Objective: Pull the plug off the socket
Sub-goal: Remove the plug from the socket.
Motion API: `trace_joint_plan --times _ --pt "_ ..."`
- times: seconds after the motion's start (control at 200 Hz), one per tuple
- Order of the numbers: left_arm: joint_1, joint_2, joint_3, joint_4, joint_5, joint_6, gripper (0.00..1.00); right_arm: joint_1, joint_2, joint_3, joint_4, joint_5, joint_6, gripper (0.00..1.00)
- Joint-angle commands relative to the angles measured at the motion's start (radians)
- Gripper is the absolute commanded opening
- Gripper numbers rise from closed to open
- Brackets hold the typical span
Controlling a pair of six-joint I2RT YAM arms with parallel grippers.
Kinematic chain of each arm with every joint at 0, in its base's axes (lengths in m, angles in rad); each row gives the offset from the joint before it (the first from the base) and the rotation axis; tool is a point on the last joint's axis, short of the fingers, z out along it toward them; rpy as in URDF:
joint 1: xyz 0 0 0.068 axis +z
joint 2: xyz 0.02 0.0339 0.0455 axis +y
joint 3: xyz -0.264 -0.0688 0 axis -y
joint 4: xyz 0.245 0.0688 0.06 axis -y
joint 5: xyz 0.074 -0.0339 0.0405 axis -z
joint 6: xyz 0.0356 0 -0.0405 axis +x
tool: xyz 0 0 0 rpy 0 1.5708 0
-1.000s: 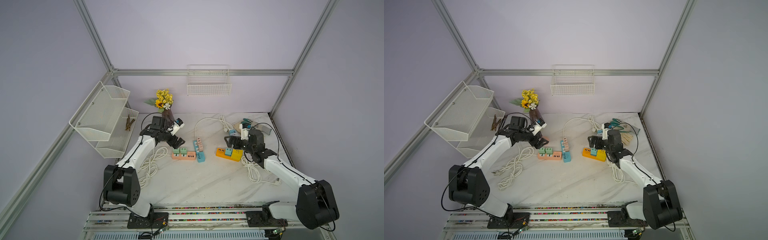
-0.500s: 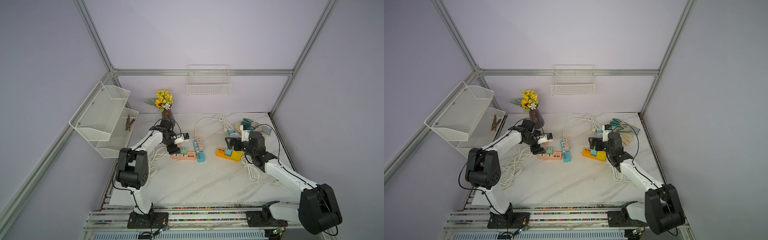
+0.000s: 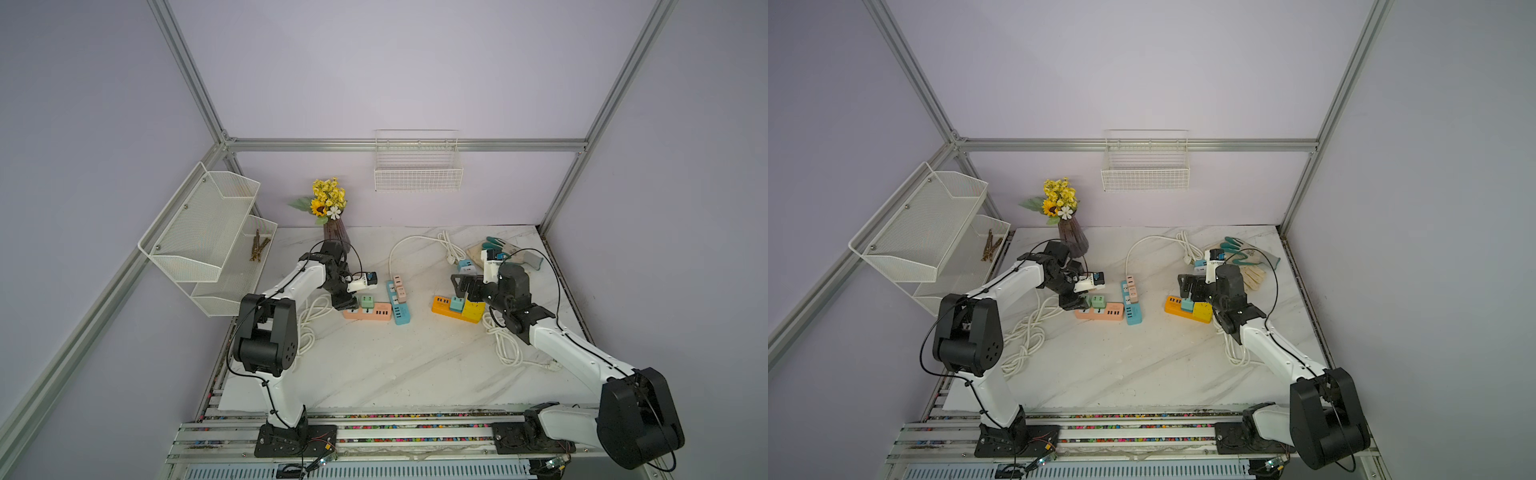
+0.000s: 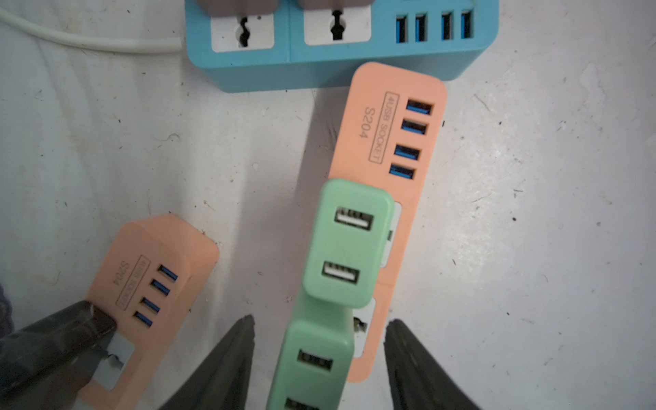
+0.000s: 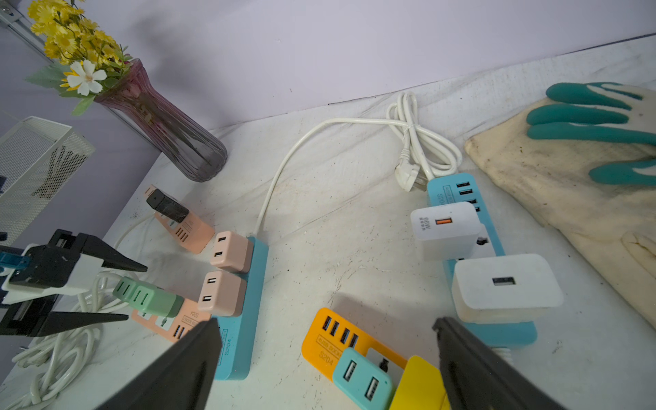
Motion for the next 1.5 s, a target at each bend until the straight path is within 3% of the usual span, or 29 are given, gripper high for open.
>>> trace_joint_plan --times 0.0,0.32,0.44,0.665,0.765,0.855,0.895,1.04,1.19,1.495 --pt "0.001 -0.004 -0.020 -0.022 -0.005 0.017 0.54 0.005 -0.018 0.008 0.012 0.020 -0.014 1.00" --pt "-0.025 -0.082 -0.064 -0.108 0.029 -0.060 0.22 0.015 0.002 0.026 0.012 -0.060 0.024 1.00" --pt "-0.041 -0.118 -0.106 -0.106 0.043 -0.106 0.20 0.068 0.041 0.066 -0.005 -0.087 0.075 0.99" --pt "-0.066 -0.167 -0.170 -0.084 0.005 -0.181 0.16 0.278 0.145 0.087 0.065 -0.082 0.239 0.91" --pt "-0.067 -0.207 -0.219 -0.049 0.034 -0.199 0.15 0.375 0.194 0.072 0.164 -0.089 0.289 0.82" --pt "-0.070 -0.228 -0.239 -0.041 0.073 -0.206 0.15 0.450 0.251 0.072 0.246 -0.099 0.328 0.68" --pt "-0.070 -0.233 -0.241 -0.041 0.075 -0.210 0.15 0.473 0.288 0.077 0.271 -0.097 0.349 0.55" --pt "-0.072 -0.242 -0.242 -0.041 0.087 -0.211 0.15 0.532 0.368 0.081 0.364 -0.071 0.421 0.25" --pt "-0.083 -0.252 -0.257 -0.037 0.087 -0.204 0.14 0.569 0.446 0.081 0.423 -0.065 0.478 0.00" --pt "-0.096 -0.249 -0.263 -0.037 0.081 -0.199 0.15 0.582 0.526 0.097 0.433 -0.020 0.477 0.00"
